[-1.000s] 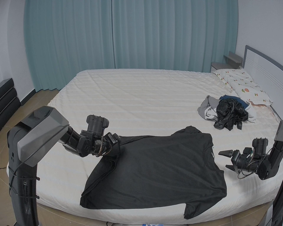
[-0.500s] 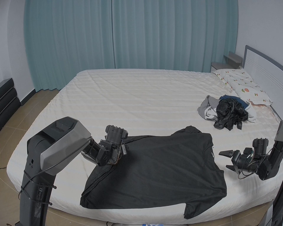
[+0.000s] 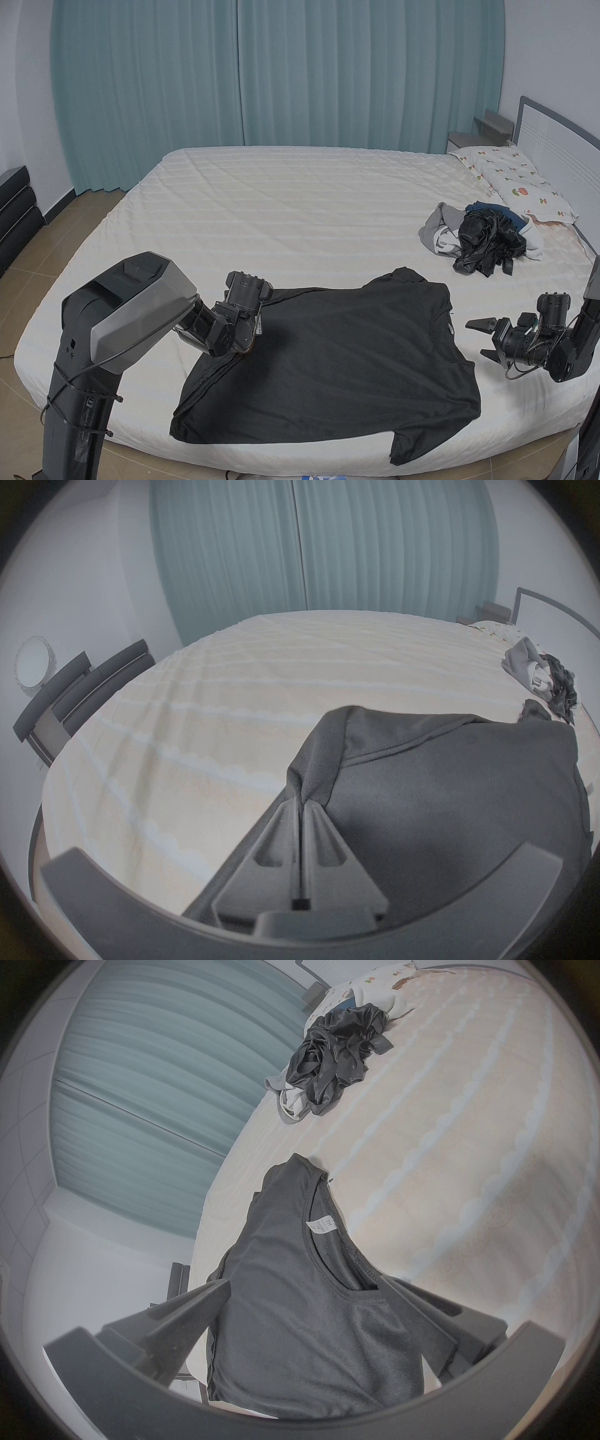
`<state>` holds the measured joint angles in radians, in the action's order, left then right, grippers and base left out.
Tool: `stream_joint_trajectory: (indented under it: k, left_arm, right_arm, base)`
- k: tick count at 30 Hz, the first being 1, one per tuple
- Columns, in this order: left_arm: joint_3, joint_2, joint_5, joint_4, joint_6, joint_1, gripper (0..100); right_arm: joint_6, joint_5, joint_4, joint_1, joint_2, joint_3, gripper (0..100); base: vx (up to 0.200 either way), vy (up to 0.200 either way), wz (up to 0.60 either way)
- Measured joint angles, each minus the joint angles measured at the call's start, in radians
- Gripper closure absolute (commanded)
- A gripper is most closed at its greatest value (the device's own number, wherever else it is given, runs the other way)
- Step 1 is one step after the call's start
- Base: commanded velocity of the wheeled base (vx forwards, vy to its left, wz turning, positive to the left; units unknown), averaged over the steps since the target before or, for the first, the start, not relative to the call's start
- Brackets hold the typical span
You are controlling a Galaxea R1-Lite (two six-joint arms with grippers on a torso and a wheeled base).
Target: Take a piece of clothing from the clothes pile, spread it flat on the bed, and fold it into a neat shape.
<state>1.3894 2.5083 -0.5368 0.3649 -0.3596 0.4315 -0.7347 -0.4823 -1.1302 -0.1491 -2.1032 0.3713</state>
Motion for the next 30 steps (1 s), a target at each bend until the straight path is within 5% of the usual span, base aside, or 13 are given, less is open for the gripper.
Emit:
stream_joint_trajectory:
  k: [8, 19, 20, 30]
  left_arm:
    - [0.013, -0.021, 0.062, 0.002, 0.023, -0.067, 100]
    - [0.049, -0.025, 0.301, -0.008, -0.009, -0.204, 100]
    - [0.050, -0.025, 0.330, -0.009, -0.015, -0.216, 0]
    - [0.115, -0.017, 0.439, -0.002, -0.164, -0.284, 0]
  right_arm:
    - [-0.001, 0.000, 0.000, 0.000, 0.001, 0.000, 0]
    - [-0.001, 0.000, 0.000, 0.004, -0.003, -0.003, 0]
    - [-0.001, 0.000, 0.000, 0.004, -0.003, -0.004, 0]
    - [-0.001, 0.000, 0.000, 0.006, -0.008, -0.008, 0]
  base:
    - [0.000, 0.000, 0.00]
    - [0.000, 0.000, 0.00]
    - [0.000, 0.000, 0.00]
    - [0.000, 0.000, 0.00]
